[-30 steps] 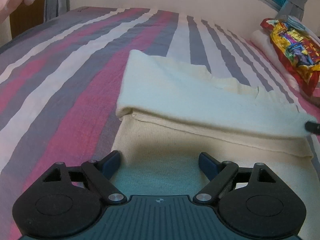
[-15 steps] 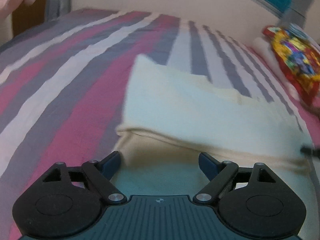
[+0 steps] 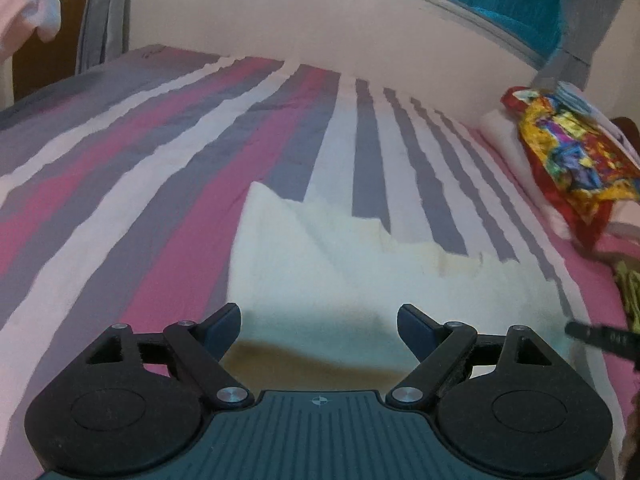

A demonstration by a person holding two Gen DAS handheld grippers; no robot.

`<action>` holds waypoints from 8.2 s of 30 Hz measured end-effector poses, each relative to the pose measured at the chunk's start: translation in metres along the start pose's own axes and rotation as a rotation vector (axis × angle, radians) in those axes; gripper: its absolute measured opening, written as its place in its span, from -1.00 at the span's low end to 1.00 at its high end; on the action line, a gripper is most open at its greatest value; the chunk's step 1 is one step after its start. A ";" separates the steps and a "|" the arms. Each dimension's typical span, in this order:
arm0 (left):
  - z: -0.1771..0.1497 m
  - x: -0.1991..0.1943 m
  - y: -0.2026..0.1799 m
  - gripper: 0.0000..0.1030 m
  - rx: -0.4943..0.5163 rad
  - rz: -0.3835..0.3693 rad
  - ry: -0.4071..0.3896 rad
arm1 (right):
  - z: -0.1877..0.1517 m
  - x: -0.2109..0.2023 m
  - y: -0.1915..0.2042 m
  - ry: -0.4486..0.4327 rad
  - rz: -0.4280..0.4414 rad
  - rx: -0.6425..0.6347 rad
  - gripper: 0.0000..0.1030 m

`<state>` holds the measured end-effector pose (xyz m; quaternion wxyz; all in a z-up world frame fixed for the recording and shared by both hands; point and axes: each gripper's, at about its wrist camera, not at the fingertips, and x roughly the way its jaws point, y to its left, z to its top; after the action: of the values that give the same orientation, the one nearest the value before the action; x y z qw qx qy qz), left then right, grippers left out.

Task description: Fold small clothes

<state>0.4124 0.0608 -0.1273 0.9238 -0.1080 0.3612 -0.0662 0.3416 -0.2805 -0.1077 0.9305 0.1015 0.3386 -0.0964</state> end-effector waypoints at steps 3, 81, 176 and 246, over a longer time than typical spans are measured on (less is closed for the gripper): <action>0.009 0.035 0.001 0.65 -0.023 0.031 0.027 | 0.004 0.018 0.005 0.027 0.006 0.012 -0.57; -0.032 0.019 0.020 0.65 0.104 0.160 0.086 | -0.026 0.008 0.022 0.114 -0.027 -0.135 -0.50; -0.236 -0.225 0.069 -0.17 -0.008 -0.023 0.268 | -0.251 -0.257 -0.024 0.334 0.060 0.024 -0.06; 0.081 0.057 0.009 0.99 -0.079 0.055 0.051 | 0.046 0.044 -0.005 -0.038 0.026 0.101 -0.14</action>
<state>0.5093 0.0707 -0.1092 0.9108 -0.1326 0.3900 -0.0294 0.4014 -0.3015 -0.1022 0.9316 0.1507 0.3143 -0.1034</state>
